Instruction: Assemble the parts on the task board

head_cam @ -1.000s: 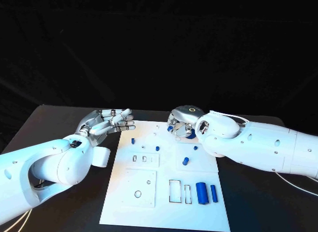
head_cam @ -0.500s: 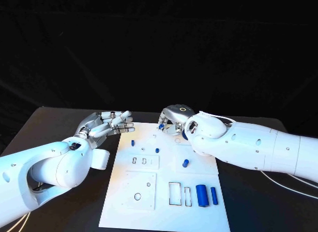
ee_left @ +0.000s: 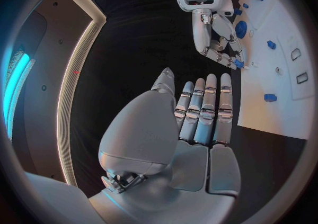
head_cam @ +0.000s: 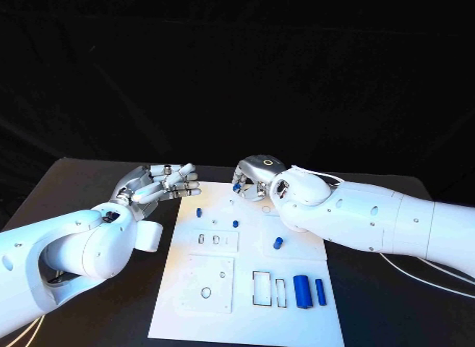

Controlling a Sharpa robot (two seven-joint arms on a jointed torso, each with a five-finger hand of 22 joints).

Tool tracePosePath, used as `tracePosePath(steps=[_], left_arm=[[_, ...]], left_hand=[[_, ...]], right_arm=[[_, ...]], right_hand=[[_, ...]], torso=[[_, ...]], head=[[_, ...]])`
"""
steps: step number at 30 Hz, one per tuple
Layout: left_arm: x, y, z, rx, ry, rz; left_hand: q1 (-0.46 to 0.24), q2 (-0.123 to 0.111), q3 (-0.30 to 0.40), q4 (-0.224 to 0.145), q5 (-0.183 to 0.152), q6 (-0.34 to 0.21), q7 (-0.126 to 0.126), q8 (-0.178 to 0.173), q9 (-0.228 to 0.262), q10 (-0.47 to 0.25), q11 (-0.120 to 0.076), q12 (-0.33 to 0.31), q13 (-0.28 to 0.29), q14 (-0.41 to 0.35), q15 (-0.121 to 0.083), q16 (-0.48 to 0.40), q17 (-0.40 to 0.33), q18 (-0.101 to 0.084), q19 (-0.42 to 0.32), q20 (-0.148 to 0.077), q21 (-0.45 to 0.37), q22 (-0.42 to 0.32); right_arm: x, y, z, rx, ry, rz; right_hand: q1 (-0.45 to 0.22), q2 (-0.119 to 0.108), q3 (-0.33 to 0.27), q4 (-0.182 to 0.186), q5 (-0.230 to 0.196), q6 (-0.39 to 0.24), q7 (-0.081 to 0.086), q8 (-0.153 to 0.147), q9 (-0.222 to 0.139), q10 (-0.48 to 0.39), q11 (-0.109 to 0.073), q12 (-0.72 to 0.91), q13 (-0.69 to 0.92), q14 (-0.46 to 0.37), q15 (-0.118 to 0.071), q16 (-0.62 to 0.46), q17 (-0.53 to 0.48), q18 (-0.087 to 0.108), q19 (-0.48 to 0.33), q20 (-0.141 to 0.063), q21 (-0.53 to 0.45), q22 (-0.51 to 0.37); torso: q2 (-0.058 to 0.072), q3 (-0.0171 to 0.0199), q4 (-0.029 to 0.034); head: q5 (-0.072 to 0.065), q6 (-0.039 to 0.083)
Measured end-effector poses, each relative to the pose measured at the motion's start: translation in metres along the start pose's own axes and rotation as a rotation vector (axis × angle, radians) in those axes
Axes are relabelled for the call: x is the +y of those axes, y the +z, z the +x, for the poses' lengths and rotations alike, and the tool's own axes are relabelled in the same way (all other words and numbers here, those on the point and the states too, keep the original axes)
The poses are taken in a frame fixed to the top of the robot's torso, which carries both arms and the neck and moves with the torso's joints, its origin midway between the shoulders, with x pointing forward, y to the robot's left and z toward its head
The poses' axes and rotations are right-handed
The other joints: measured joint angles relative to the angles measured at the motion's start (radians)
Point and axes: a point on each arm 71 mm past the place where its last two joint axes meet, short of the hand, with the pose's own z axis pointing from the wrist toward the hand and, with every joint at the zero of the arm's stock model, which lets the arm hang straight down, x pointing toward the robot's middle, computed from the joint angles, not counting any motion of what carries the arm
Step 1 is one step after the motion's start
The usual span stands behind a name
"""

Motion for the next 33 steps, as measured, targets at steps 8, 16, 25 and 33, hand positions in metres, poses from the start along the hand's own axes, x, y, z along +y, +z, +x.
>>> tracePosePath(steps=[8,16,25,33], left_arm=[[-0.001,0.0,0.001,0.003,0.0,0.003],[-0.002,0.0,0.001,0.007,-0.001,0.002],[-0.002,0.0,0.002,0.012,-0.003,0.0],[-0.002,0.0,0.003,0.018,-0.005,-0.004]], left_hand=[[0.0,0.0,-0.003,0.003,0.0,0.0,0.0,0.0,0.0,0.0,0.0,0.0,0.0,0.0,0.0,-0.005,0.0,0.0,0.0,0.0,0.0,0.0],[0.0,0.0,-0.006,0.006,0.0,-0.005,0.005,-0.006,0.0,-0.004,0.004,-0.007,0.0,0.0,0.0,-0.005,0.001,0.0,0.0,0.0,0.0,-0.001],[-0.004,-0.004,-0.006,0.006,0.0,-0.009,0.009,-0.006,0.0,-0.007,0.007,-0.007,0.0,0.0,0.0,-0.005,0.001,0.0,0.0,0.0,0.0,-0.002],[-0.004,-0.004,-0.006,0.006,0.0,-0.009,0.009,-0.01,0.0,-0.011,0.011,-0.007,0.0,-0.003,0.003,-0.009,0.002,0.0,0.0,0.0,0.0,-0.002]], right_arm=[[0.001,0.002,0.005,0.016,-0.002,0.005],[-0.001,0.004,0.008,0.021,-0.005,0.016],[-0.003,0.006,0.012,0.023,-0.012,0.023],[-0.003,0.006,0.014,0.026,-0.016,0.028]], right_hand=[[0.0,0.0,0.003,0.003,-0.004,0.0,0.0,-0.001,0.0,0.0,0.0,0.0,0.0,0.0,0.0,0.001,0.0,0.0,0.0,0.0,0.0,0.0],[0.0,-0.008,0.003,0.003,-0.008,0.0,0.0,-0.003,0.002,0.0,0.0,0.0,0.0,0.0,0.0,0.005,0.0,0.0,0.0,0.0,0.0,0.0],[0.0,-0.008,0.005,0.005,-0.011,-0.002,0.001,-0.002,0.0,-0.001,0.001,-0.004,-0.001,0.0,0.0,0.005,0.0,0.0,0.0,0.0,0.0,-0.003],[-0.011,-0.033,0.011,0.031,-0.075,-0.096,0.029,-0.018,-0.017,-0.05,0.028,-0.031,-0.011,0.0,0.008,0.004,-0.016,0.0,-0.017,0.017,-0.012,-0.016]], torso=[[0.0,0.0,0.0004],[0.001,0.0001,0.001],[0.001,-0.0005,0.0001],[0.001,-0.0006,0.0008]], head=[[0.002,-0.004],[0.003,-0.012],[0.005,-0.013],[0.007,-0.015]])
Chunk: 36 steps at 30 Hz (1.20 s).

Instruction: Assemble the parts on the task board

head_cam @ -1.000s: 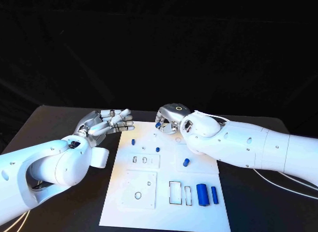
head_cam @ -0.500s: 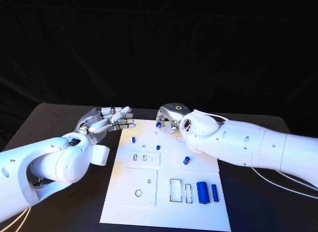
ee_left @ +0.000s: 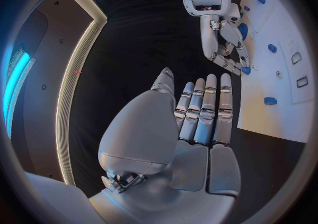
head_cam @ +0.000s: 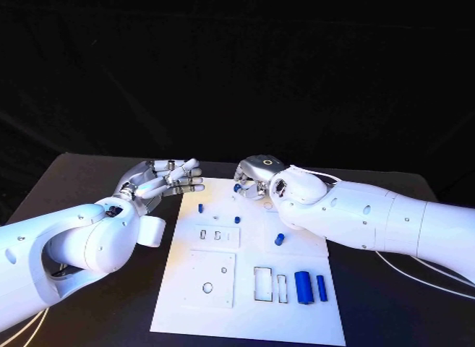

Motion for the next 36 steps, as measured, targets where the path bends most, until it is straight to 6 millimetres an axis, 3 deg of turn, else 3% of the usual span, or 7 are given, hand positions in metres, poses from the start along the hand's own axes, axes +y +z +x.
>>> tracePosePath(steps=[7,18,21,23,26,28,36], left_arm=[[0.0,0.0,0.001,0.005,-0.002,-0.004],[0.001,0.001,-0.003,-0.008,-0.014,-0.011],[0.001,0.002,-0.004,-0.01,-0.017,-0.012],[0.002,0.003,-0.004,-0.01,-0.019,-0.012],[0.002,0.004,-0.004,-0.01,-0.019,-0.013],[0.002,0.005,-0.004,-0.011,-0.02,-0.013],[0.003,0.007,-0.004,-0.007,-0.021,-0.013]], left_hand=[[0.0,0.0,0.0,0.0,0.0,-0.004,0.004,-0.003,0.0,-0.004,0.0,0.0,-0.001,0.0,0.0,0.0,0.0,0.0,0.0,0.0,-0.004,-0.001],[0.024,0.011,0.014,-0.014,0.0,-0.004,0.004,-0.004,0.0,-0.007,0.0,0.0,-0.001,-0.003,0.003,-0.012,0.004,0.0,0.0,0.0,-0.004,-0.006],[0.025,0.012,0.017,-0.017,0.0,-0.004,0.004,-0.004,0.0,-0.007,0.0,0.0,-0.001,-0.003,0.003,-0.012,0.005,0.0,0.0,0.0,-0.004,-0.006],[0.036,0.012,0.022,-0.022,0.0,-0.004,0.004,-0.004,0.0,-0.007,0.0,0.0,-0.001,-0.003,0.003,-0.012,0.006,0.0,0.0,0.0,-0.004,-0.006],[0.036,0.012,0.022,-0.022,0.0,-0.004,0.004,-0.004,0.0,-0.007,0.0,0.0,-0.001,-0.003,0.003,-0.012,0.006,0.0,0.0,0.0,-0.004,-0.006],[0.036,0.012,0.022,-0.022,0.0,-0.004,0.004,-0.004,0.0,-0.007,0.0,0.0,-0.001,-0.003,0.003,-0.012,0.006,0.0,0.0,0.0,-0.004,-0.006],[0.045,0.013,0.028,-0.028,0.0,-0.004,0.004,-0.004,0.0,-0.007,0.0,0.0,-0.001,-0.003,0.003,-0.019,0.006,0.0,-0.004,0.004,-0.008,-0.007]], right_arm=[[-0.001,-0.003,-0.001,-0.006,0.004,0.0],[-0.033,-0.046,-0.019,-0.057,0.045,0.027],[-0.048,-0.062,-0.027,-0.078,0.079,0.054],[-0.058,-0.072,-0.031,-0.082,0.106,0.077],[-0.067,-0.081,-0.033,-0.077,0.133,0.1],[-0.073,-0.086,-0.034,-0.068,0.148,0.118],[-0.088,-0.092,-0.03,0.003,0.174,0.185]], right_hand=[[0.007,-0.028,-0.043,0.018,-0.06,-0.127,0.001,0.0,-0.005,-0.052,0.003,0.0,-0.008,0.0,0.0,-0.012,-0.035,0.0,-0.028,0.006,-0.033,-0.045],[0.039,-0.015,-0.048,0.032,0.008,-0.019,-0.007,0.047,0.024,0.086,-0.018,0.083,0.024,0.0,0.0,-0.006,-0.034,0.0,-0.042,-0.008,-0.049,-0.054],[0.016,-0.037,-0.069,0.055,0.017,-0.003,-0.02,0.051,0.025,0.166,-0.04,0.138,0.057,0.001,-0.018,-0.006,-0.036,0.0,-0.045,-0.012,-0.052,-0.055],[0.001,-0.065,-0.108,0.066,0.035,0.008,-0.035,0.051,0.027,0.274,-0.06,0.346,0.241,0.001,-0.039,0.071,0.08,0.0,-0.015,-0.03,-0.02,-0.006],[0.007,-0.078,-0.196,0.094,0.064,0.001,-0.054,0.058,0.034,0.302,-0.068,0.912,0.915,0.001,-0.05,0.218,0.278,-0.024,0.031,-0.036,0.029,0.018],[0.001,-0.067,-0.255,0.14,0.07,-0.009,-0.04,0.074,0.044,0.289,-0.059,1.21,1.148,0.001,-0.044,0.272,0.303,-0.024,0.046,-0.031,0.047,0.019],[0.035,-0.032,-0.346,0.205,0.093,-0.076,-0.011,0.078,0.053,0.315,-0.035,1.43,1.223,0.001,-0.016,0.367,0.309,-0.024,0.062,-0.015,0.062,0.019]], torso=[[0.0,-0.0004,-0.0002],[-0.004,0.0015,-0.0047],[-0.006,0.0032,-0.0081],[-0.008,0.0051,-0.0108],[-0.011,0.0084,-0.0149],[-0.012,0.0104,-0.0171],[-0.015,0.0149,-0.0188]], head=[[0.006,-0.006],[0.007,-0.004],[0.007,0.0],[0.007,0.004],[0.008,0.009],[0.008,0.011],[0.009,0.01]])
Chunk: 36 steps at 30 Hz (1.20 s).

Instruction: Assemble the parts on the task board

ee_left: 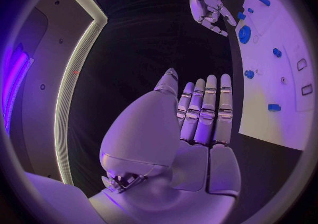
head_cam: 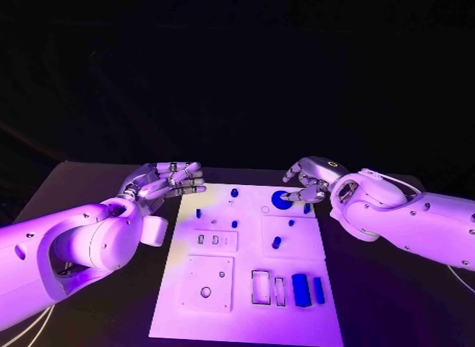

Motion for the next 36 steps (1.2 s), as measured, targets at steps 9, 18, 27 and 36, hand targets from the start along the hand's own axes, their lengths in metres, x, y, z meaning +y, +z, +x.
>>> tracePosePath(steps=[9,18,27,36], left_arm=[[0.0,0.001,-0.001,0.0,0.0,-0.001],[0.0,0.001,-0.001,0.0,0.0,-0.001],[0.0,0.0,0.001,0.005,-0.002,-0.002],[0.0,0.0,0.0,0.003,-0.002,-0.002]], left_hand=[[0.0,0.0,0.0,0.0,0.0,0.0,0.0,-0.004,0.0,0.0,0.0,0.0,0.0,0.0,0.0,0.0,0.001,0.0,0.0,0.0,0.0,0.0],[0.0,0.0,0.0,0.0,0.0,0.0,0.0,-0.004,0.0,0.0,0.0,0.0,0.0,0.0,0.0,0.0,0.001,0.0,0.0,0.0,0.0,-0.001],[0.0,0.0,0.0,0.0,0.0,0.0,0.0,-0.004,0.0,0.0,0.0,0.0,0.0,0.0,0.0,0.0,0.001,0.0,0.0,0.0,0.0,-0.001],[0.0,0.0,0.0,0.0,0.0,0.0,0.0,-0.004,0.0,0.0,0.0,0.0,0.0,-0.003,0.003,0.0,0.001,0.0,0.0,0.0,0.0,-0.001]], right_arm=[[-0.004,0.007,0.006,0.049,-0.004,0.04],[-0.006,0.012,0.012,0.077,-0.009,0.056],[-0.007,0.016,0.015,0.089,-0.011,0.062],[-0.008,0.018,0.019,0.107,-0.007,0.07]], right_hand=[[0.016,0.0,-0.019,0.019,0.0,-0.013,0.003,0.0,0.003,0.003,0.003,0.014,0.0,0.0,0.007,0.0,0.0,0.0,0.004,0.004,0.0,0.0],[0.02,0.004,-0.022,0.022,0.0,-0.013,0.003,0.004,0.004,0.003,0.003,0.014,0.0,0.0,0.007,0.0,0.0,0.0,0.0,0.008,0.0,0.0],[0.026,0.011,-0.025,0.025,0.0,-0.013,0.003,0.008,0.007,0.003,0.003,0.014,0.0,0.0,0.007,0.0,0.0,0.0,-0.001,0.008,0.0,0.0],[0.034,0.018,-0.028,0.028,0.0,-0.013,0.003,0.011,0.009,0.003,0.003,0.014,0.0,0.0,0.007,0.0,0.0,0.0,-0.001,0.007,0.0,0.0]], torso=[[0.0,-0.0003,0.0007],[0.001,-0.0005,-0.0006],[0.0,-0.001,-0.0007],[0.0,0.0,0.0007]], head=[[-0.008,-0.004],[-0.006,-0.005],[-0.007,-0.016],[-0.01,-0.021]])
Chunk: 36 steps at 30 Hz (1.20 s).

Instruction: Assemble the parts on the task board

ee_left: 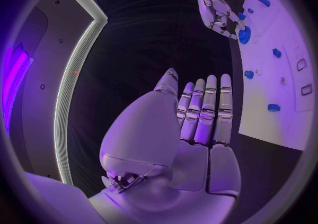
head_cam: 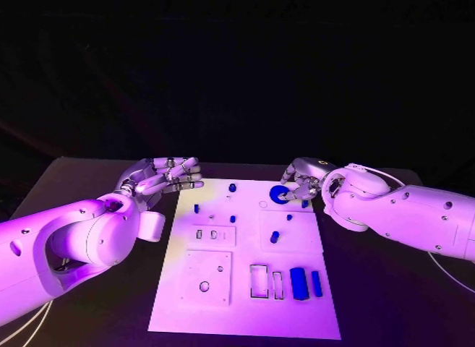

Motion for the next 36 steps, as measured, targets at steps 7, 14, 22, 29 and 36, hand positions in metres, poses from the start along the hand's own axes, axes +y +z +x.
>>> tracePosePath(steps=[7,14,22,29,36], left_arm=[[0.0,0.0,-0.0007,-0.002,0.001,0.0],[0.0,0.0,-0.0007,-0.002,0.001,0.0],[-0.0001,-0.0001,-0.001,-0.002,0.001,0.0],[0.0,-0.0001,-0.0013,-0.003,0.001,-0.001],[0.0001,-0.0001,-0.0016,-0.004,0.001,-0.003]], left_hand=[[0.0,0.0,0.0,0.0,0.0,0.0,0.0,0.0,0.0,0.0,0.0,0.0,0.0,0.0,0.0,0.0,0.0,0.0,0.0,0.0,0.0,0.0],[0.0,0.0,0.0,0.0,0.0,0.0,0.0,0.0,0.0,0.0,0.0,0.0,0.0,0.0,0.0,0.0,0.0,0.0,0.0,0.0,0.0,0.0],[0.0,0.0,0.0,0.0,0.0,0.0,0.0,0.0,0.0,0.0,0.0,0.0,0.0,0.0,0.0,-0.004,0.001,0.0,0.0,0.0,0.0,0.0],[0.0,0.0,0.0,0.0,0.0,0.0,0.0,0.0,0.0,0.0,0.0,0.0,0.0,0.0,0.0,-0.004,0.001,0.0,0.0,0.0,0.0,0.0],[0.0,0.0,0.0,0.0,0.0,0.0,0.0,0.0,0.0,0.0,0.0,0.0,0.0,0.0,0.0,-0.004,0.001,0.0,0.0,0.0,0.0,0.0]], right_arm=[[-0.0027,0.0015,0.0019,0.019,0.007,0.011],[-0.0022,0.0026,0.004,0.034,0.012,0.012],[-0.0026,0.0028,0.0038,0.038,0.012,0.011],[-0.0015,0.0027,0.0034,0.032,0.006,0.005],[0.0007,0.0016,0.0046,0.008,-0.015,-0.006]], right_hand=[[0.0,0.0,0.0,0.0,0.004,0.0,0.0,0.0,0.001,0.0,0.0,0.0,0.0,0.0,0.0,0.0,0.0,0.0,0.0,0.0,0.0,0.0],[0.005,0.005,0.0,0.0,0.004,0.0,0.0,0.004,0.002,0.0,0.0,0.0,0.0,0.0,0.0,0.0,0.0,0.0,0.0,0.0,0.0,0.0],[0.019,0.019,0.003,0.003,0.008,0.005,-0.005,0.01,0.005,0.0,0.0,0.0,0.0,0.0,0.0,0.0,0.0,0.0,0.0,0.0,0.0,0.0],[0.047,0.053,0.034,0.003,-0.015,0.05,-0.014,0.02,0.006,0.0,0.0,0.008,0.0,0.0,0.0,0.0,0.0,0.0,0.0,0.0,0.0,0.0],[0.067,0.073,0.07,-0.011,-0.038,0.074,-0.017,0.023,0.012,0.0,-0.011,0.017,0.0,0.002,-0.009,0.0,0.0,0.0,0.006,-0.006,0.011,0.0]], torso=[[0.0,0.0,0.0004],[0.0,0.0003,-0.0013],[0.0,0.0005,-0.0012],[0.0,0.0006,-0.0012],[0.0,0.0006,-0.0008]], head=[[0.002,0.001],[0.007,-0.003],[0.007,-0.003],[0.007,-0.004],[0.006,-0.004]])
